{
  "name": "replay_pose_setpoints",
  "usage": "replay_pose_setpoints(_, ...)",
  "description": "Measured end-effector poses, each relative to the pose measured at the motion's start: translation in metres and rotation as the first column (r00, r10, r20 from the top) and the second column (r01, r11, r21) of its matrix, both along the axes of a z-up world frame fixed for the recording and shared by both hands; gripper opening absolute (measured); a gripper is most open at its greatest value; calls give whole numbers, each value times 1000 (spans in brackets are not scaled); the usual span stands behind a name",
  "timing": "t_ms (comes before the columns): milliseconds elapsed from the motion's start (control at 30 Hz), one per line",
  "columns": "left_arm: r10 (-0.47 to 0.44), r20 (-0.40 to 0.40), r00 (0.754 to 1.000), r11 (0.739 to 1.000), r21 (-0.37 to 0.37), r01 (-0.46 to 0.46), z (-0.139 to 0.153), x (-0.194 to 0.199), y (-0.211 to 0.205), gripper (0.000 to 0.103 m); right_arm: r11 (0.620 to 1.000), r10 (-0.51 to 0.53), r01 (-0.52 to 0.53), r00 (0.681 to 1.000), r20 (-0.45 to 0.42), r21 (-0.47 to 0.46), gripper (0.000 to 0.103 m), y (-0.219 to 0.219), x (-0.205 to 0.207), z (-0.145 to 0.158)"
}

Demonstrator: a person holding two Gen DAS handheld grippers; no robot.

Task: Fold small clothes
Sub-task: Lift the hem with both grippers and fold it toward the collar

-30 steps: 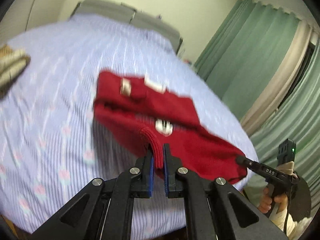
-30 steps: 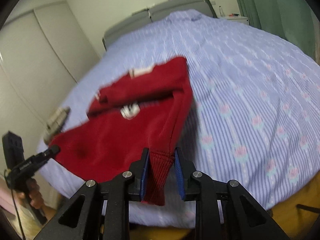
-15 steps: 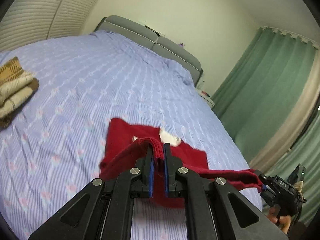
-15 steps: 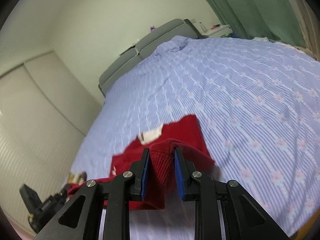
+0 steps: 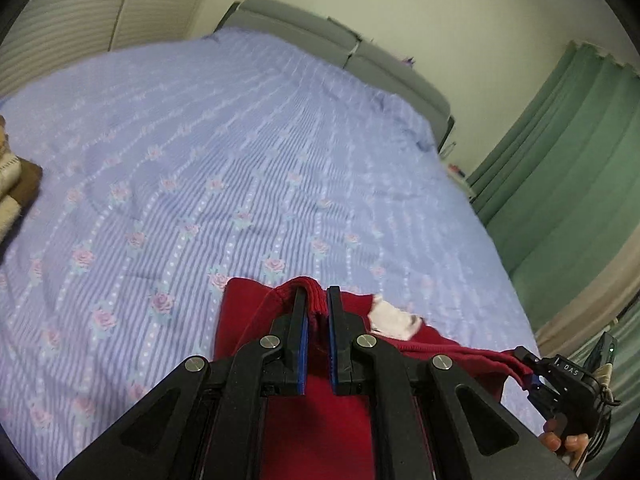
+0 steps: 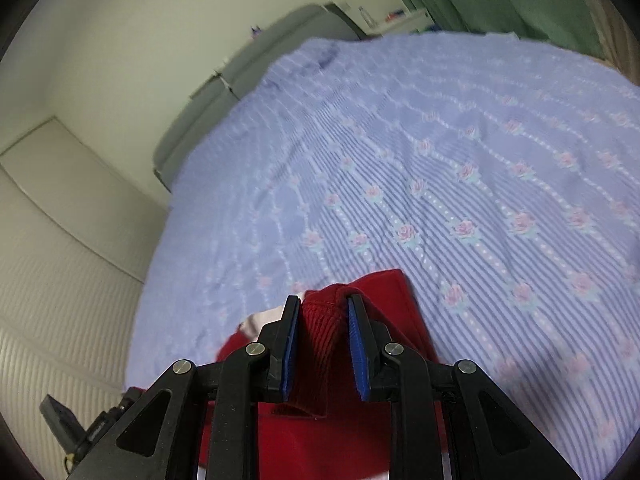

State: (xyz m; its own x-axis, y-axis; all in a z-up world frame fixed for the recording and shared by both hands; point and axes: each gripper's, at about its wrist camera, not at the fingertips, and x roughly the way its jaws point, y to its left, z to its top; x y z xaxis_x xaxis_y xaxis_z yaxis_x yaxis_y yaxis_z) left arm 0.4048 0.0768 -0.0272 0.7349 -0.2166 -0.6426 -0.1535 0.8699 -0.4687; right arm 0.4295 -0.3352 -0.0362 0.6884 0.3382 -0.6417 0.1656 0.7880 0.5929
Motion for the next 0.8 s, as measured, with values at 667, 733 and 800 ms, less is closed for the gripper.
replay_pose_setpoints(667, -98, -23, 995, 995, 14, 99, -25, 32, 10, 82, 981, 70, -78, 996, -50, -176, 56, 19, 46, -24)
replay_pose_setpoints(733, -157, 3, 988, 985, 72, 157, -8, 25, 6, 82, 962, 92, -86, 996, 11, -259, 62, 25, 32, -4)
replay_pose_setpoints(800, -202, 26, 979, 967, 165, 196, 3, 18, 2, 83, 942, 129, -105, 990, 57, -317, 70, 30, 21, 10)
